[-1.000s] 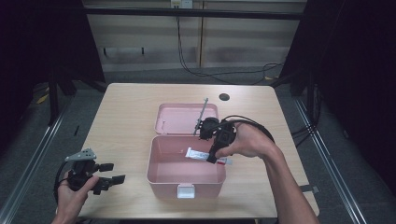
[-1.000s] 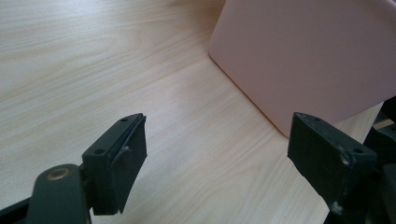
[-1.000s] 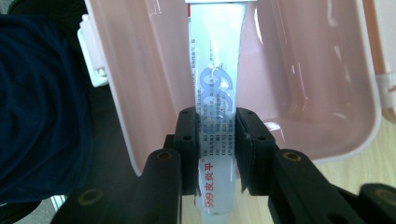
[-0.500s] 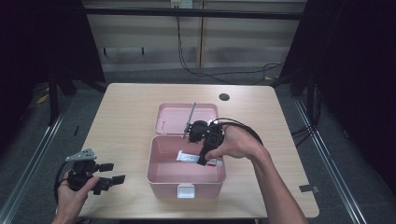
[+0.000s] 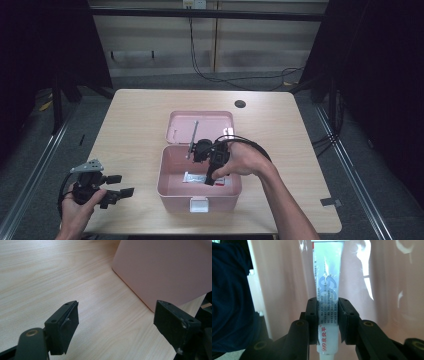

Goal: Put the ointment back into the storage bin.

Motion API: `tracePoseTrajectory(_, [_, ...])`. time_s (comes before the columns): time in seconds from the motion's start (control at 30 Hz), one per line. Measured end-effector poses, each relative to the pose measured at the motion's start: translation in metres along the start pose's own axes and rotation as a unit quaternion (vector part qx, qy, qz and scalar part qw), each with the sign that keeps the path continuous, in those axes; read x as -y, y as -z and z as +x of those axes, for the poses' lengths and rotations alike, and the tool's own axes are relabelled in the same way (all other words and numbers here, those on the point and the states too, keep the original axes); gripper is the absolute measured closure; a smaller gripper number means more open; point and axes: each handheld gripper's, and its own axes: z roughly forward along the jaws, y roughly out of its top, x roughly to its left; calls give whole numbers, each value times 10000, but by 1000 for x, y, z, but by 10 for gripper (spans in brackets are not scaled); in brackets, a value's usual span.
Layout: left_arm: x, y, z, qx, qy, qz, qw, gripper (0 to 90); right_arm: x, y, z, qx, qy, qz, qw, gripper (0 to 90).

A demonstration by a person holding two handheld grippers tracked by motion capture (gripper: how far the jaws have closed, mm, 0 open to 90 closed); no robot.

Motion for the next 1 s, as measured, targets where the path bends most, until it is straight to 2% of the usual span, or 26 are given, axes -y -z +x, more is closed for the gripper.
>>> tracePoseTrajectory(0.17, [0,0,0,-7,-2,-1,10000,200,-6,-11,-1,-86,112,46,9999,723])
tracePoseTrajectory(0.2, [0,0,0,-8,-13,2,10000,200,-7,-13,0,-110,74,56,9999,724])
tracePoseTrajectory(0.37, [0,0,0,0,-17,6,10000,200,-11,-26,0,-197,169,219,9994,723])
tracePoseTrajectory(0.67, [0,-1,0,3,-13,2,10000,200,-14,-38,1,-268,213,285,9990,724])
tracePoseTrajectory(0.83, [0,0,0,1,-21,5,10000,200,-19,-47,-1,-259,277,469,9982,723])
tracePoseTrajectory(0.9, [0,-1,0,16,-8,9,10000,200,-19,-50,-1,-303,272,416,9983,724])
tracePoseTrajectory(1.0, [0,-1,0,21,-50,26,10000,200,-20,-56,-1,-398,298,469,9977,723])
